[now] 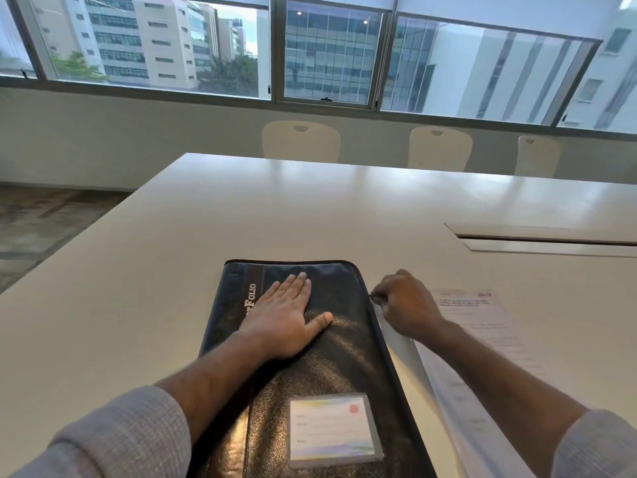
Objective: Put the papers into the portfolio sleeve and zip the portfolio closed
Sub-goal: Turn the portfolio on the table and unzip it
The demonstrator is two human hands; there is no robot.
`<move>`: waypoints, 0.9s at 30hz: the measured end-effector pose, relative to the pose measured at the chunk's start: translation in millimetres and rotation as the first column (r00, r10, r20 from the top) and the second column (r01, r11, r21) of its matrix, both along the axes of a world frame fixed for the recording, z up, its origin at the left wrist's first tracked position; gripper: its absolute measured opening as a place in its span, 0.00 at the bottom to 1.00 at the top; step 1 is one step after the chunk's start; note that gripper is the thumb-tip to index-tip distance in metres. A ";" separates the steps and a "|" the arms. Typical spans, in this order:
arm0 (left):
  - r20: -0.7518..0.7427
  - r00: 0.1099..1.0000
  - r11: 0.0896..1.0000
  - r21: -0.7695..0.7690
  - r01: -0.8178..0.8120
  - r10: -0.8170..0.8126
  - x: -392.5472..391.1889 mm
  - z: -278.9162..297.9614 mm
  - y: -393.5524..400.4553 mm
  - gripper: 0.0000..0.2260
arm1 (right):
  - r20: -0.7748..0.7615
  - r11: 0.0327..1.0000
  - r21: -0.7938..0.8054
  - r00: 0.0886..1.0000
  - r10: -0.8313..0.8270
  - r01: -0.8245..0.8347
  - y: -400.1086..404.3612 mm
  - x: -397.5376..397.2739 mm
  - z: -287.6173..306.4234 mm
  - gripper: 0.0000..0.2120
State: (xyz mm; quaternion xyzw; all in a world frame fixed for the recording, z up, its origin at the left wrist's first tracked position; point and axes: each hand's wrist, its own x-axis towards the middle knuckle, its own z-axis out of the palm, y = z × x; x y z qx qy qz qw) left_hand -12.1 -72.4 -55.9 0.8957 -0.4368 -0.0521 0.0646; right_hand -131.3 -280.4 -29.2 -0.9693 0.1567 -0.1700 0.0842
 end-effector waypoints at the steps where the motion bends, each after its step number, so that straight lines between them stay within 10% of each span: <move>1: 0.001 1.000 1.000 0.003 -0.001 0.001 0.4 -0.1 -0.3 0.41 | 0.007 1.000 0.001 1.000 0.004 -0.004 2.9 -6.2 -0.6 0.09; 27: 0.033 0.999 0.997 0.062 -0.038 0.036 0.5 5.7 -4.5 0.42 | -0.023 0.979 0.074 0.981 0.193 -0.190 69.6 -165.3 -3.0 0.07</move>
